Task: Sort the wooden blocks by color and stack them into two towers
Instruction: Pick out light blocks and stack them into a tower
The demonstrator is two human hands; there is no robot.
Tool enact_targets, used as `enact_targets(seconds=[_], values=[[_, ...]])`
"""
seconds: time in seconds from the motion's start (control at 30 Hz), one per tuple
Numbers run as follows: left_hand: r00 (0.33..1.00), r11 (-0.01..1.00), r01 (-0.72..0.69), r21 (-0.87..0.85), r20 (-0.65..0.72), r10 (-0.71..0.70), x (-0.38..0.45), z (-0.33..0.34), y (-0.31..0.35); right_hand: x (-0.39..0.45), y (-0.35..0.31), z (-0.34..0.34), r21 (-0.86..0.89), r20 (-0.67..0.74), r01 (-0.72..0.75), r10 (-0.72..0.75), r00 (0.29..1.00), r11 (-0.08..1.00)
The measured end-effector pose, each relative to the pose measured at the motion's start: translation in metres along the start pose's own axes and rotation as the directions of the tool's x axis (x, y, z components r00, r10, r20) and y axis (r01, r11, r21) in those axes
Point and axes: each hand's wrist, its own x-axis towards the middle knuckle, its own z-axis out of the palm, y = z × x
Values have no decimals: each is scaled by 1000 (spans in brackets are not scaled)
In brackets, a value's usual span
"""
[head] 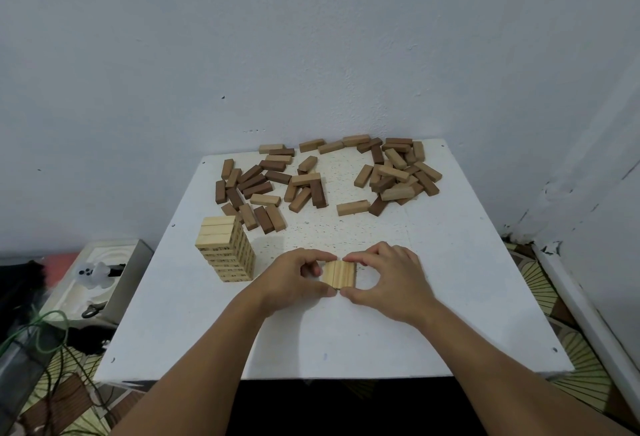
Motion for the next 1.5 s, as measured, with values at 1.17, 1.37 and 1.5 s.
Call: enact_targets(seconds=[1.17,1.37,1.5], values=[[951,908,-120,402,-217,221,-85,-198,47,84,-193,-28,233,-120,309,-288,950,922],[977,943,-80,324,-163,138,-82,-206,28,89,-197,-15,235,-43,261,-258,965,936],[986,958,-90,272,-111,124,-80,-206,23,89,-196,-13,222,3,238,-245,969,945]])
